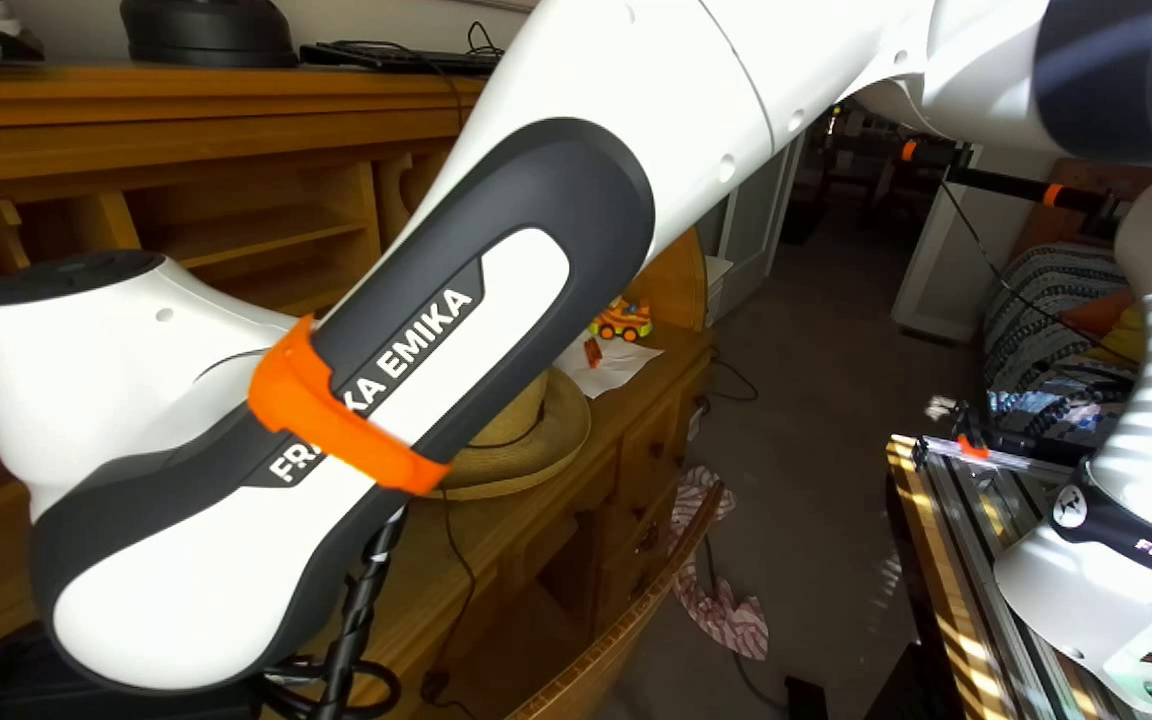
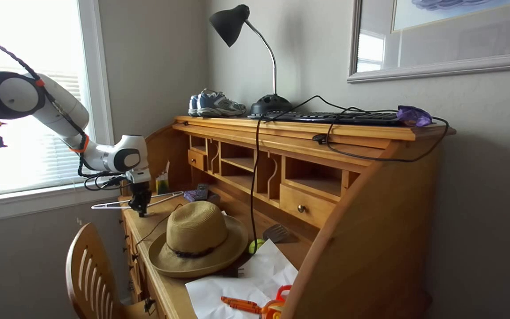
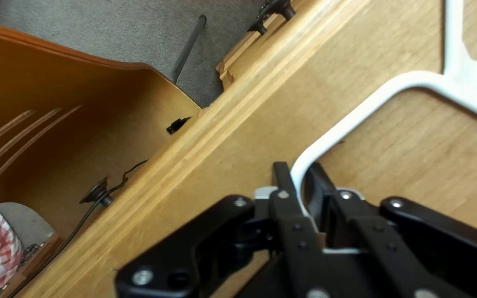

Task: Hang the coat hanger on the chair

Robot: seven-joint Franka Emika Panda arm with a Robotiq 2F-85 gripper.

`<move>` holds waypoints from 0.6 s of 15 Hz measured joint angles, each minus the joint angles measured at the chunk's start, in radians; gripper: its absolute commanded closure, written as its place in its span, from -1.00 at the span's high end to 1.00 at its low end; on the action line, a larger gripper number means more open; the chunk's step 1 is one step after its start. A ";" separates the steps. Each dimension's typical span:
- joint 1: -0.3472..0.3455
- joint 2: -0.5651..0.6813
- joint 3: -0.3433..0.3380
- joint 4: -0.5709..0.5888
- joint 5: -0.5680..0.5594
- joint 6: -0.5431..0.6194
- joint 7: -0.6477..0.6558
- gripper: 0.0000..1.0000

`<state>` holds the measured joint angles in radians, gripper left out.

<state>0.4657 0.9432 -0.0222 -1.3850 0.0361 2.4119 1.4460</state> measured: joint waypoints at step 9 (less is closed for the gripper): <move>0.002 0.000 -0.007 0.000 -0.021 -0.001 0.003 -0.94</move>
<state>0.4675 0.9431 -0.0293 -1.3851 0.0150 2.4111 1.4491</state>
